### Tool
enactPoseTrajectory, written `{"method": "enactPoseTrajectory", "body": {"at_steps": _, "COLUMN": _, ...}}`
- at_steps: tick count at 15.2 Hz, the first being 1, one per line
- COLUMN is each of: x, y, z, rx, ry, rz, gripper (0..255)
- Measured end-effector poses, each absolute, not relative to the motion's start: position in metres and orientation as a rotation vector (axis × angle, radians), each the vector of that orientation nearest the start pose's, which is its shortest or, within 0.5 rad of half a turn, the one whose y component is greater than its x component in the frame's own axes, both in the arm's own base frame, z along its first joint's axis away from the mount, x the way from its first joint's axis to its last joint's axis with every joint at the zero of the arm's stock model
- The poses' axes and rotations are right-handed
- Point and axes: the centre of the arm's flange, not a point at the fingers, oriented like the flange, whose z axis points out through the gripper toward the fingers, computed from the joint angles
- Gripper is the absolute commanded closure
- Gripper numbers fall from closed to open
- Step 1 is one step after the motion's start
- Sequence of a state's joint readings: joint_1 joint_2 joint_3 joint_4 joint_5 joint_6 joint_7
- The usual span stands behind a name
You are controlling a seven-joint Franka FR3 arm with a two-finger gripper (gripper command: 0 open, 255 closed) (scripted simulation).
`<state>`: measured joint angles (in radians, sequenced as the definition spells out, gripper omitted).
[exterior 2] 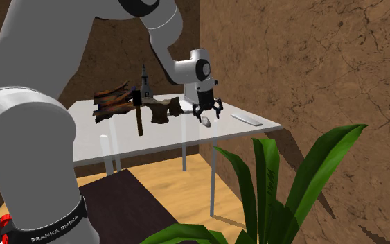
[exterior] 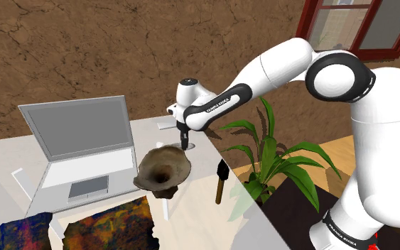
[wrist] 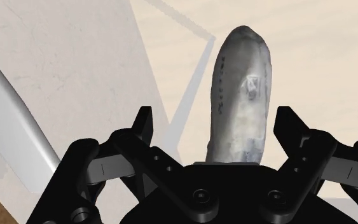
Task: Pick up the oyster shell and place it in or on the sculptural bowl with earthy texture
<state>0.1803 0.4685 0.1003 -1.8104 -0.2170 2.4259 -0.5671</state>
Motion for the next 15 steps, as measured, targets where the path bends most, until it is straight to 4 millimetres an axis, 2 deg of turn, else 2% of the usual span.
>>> {"method": "enactPoseTrajectory", "body": {"at_steps": 6, "x": 0.6419, "y": 0.1783, "z": 0.2943, "rx": -2.875, "ry": -1.546, "rz": -0.219, "gripper": 0}}
{"method": "enactPoseTrajectory", "body": {"at_steps": 7, "x": 0.6419, "y": 0.1783, "z": 0.2943, "rx": -2.875, "ry": -1.546, "rz": -0.219, "gripper": 255}}
{"method": "enactPoseTrajectory", "body": {"at_steps": 15, "x": 0.6418, "y": 0.1783, "z": 0.2942, "rx": -2.875, "ry": -1.546, "rz": -0.219, "gripper": 255}}
